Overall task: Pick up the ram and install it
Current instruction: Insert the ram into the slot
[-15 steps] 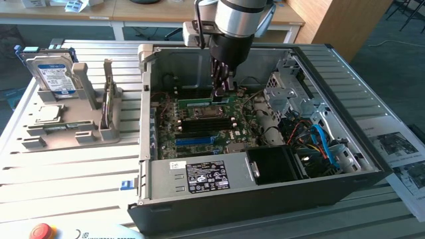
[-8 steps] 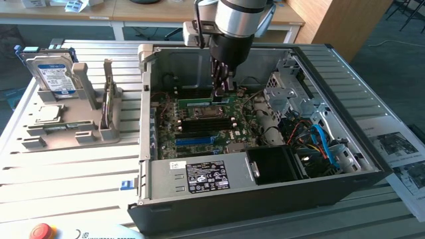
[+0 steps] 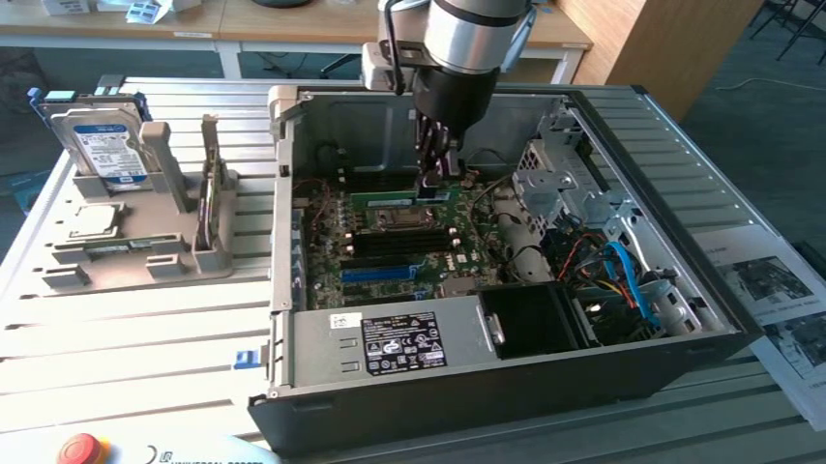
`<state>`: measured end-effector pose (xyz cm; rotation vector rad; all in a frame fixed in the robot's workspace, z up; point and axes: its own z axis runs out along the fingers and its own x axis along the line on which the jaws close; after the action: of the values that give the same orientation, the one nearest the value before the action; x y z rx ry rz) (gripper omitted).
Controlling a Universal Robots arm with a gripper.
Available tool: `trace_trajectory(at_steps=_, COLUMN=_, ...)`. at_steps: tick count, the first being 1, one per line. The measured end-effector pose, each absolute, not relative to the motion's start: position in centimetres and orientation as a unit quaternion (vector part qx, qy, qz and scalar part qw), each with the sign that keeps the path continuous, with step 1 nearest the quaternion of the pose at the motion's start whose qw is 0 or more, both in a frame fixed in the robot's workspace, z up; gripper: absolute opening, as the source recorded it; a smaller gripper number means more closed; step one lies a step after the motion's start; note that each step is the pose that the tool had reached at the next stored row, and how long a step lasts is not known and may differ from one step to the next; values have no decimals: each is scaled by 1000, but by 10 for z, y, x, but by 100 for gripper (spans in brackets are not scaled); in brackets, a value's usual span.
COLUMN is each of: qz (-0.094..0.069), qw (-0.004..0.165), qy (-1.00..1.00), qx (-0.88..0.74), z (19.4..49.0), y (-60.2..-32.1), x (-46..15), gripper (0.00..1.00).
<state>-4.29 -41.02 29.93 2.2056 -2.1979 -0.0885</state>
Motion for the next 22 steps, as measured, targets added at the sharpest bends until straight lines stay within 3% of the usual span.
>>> trace_trajectory(at_steps=22, qz=-28, qw=13, qy=-706, qx=708, z=281, y=-411, x=-43, gripper=12)
